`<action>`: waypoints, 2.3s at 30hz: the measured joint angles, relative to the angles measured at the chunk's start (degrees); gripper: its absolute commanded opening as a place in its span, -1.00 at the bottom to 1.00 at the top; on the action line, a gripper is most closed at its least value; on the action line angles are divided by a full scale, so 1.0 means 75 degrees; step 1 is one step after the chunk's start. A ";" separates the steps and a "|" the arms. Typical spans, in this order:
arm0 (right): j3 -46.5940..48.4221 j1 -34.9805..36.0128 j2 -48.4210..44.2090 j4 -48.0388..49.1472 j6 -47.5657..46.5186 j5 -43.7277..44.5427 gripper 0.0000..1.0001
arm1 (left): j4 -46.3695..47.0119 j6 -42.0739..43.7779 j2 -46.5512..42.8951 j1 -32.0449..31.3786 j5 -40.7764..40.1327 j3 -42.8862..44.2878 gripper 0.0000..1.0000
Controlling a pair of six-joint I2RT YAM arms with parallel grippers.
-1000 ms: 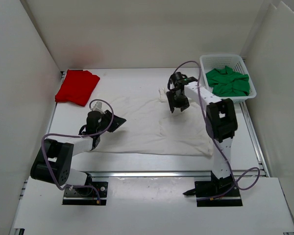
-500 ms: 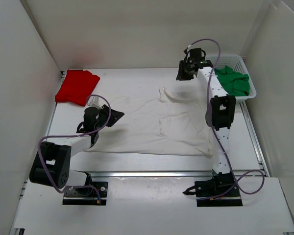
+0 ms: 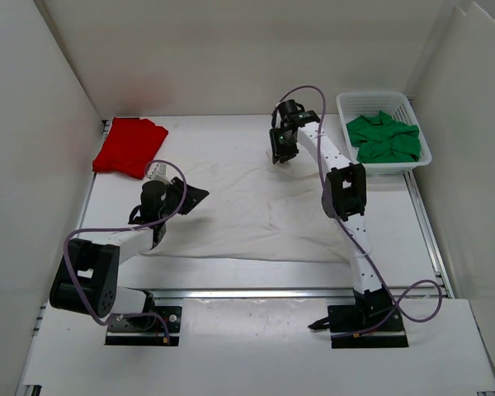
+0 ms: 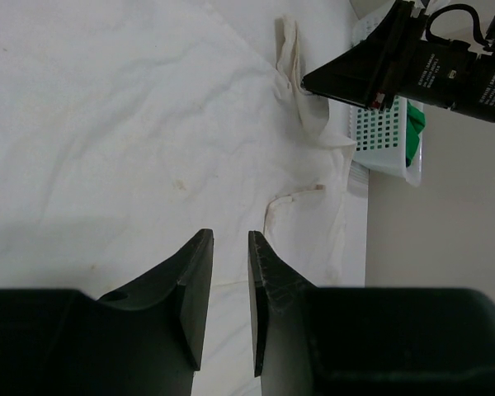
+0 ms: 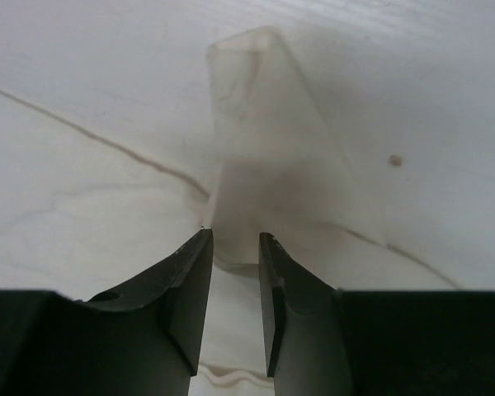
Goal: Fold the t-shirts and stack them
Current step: Grap the side of the flattened tshirt furthest away from the robot with both arms
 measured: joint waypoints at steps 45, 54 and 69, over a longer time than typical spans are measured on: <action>-0.4945 0.0064 -0.3013 0.2850 -0.0391 -0.0105 -0.33 | -0.2987 0.1868 0.3139 0.1941 -0.1125 0.4293 0.07; -0.4625 0.0047 -0.2824 0.2559 -0.0475 -0.0102 -0.71 | -0.4004 0.2567 0.3826 0.2142 -0.1641 0.4972 0.06; -0.4290 -0.0070 -0.2614 0.2422 -0.0495 -0.0143 -0.99 | -0.4975 0.3363 0.5356 0.1778 -0.2774 0.7431 0.05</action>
